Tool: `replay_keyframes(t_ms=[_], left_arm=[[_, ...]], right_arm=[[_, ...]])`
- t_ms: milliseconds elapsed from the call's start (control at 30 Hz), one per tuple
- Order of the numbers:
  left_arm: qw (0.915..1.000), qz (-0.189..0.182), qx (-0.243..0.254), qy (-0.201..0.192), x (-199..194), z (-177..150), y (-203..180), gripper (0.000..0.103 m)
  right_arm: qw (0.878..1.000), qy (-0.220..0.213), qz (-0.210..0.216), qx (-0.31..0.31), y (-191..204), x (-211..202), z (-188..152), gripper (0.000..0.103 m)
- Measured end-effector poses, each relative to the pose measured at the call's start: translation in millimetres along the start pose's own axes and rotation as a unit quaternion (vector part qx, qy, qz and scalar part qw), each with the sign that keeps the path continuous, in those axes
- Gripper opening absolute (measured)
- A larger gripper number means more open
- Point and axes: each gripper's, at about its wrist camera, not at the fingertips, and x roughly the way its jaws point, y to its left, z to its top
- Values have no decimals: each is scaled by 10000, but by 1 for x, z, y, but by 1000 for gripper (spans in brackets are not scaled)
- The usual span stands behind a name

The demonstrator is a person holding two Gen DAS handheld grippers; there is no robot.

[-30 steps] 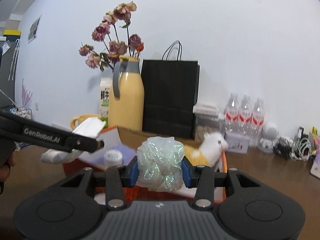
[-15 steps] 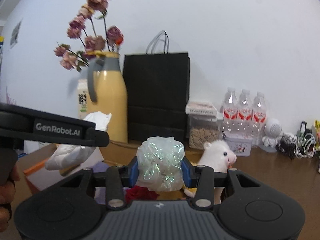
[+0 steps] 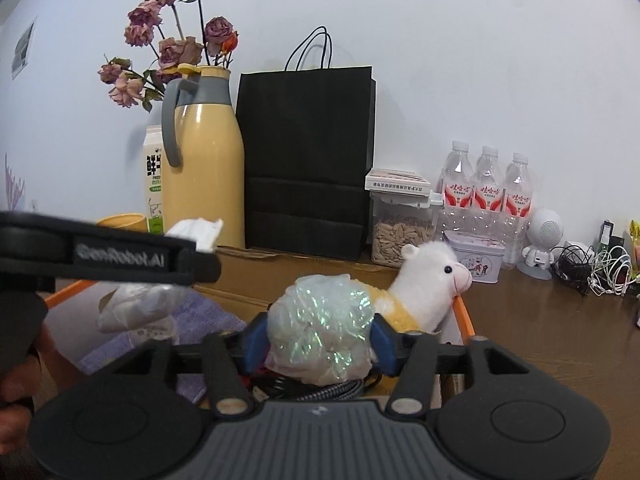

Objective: Organize objects
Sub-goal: 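Carry the tissue and plastic bag into the cardboard box and open both tools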

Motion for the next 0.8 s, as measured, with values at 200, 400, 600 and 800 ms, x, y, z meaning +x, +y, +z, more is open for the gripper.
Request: replay_keyframes(t_ms=[200, 400, 600, 800], left_arm=[[9998, 155, -39, -91, -2, 2, 2, 103], [9998, 166, -54, -76, -2, 2, 3, 103], [9998, 157, -53, -136, -6, 3, 3, 103], [9996, 177, -44, -213, -16, 6, 1, 103]], right_arm=[[9999, -119, -103, 10, 0, -5, 1, 103], [9999, -99, -99, 45, -1, -4, 1, 103], [9999, -134, -98, 46, -1, -6, 2, 103], [9997, -230, -57, 33, 0, -15, 6, 103]])
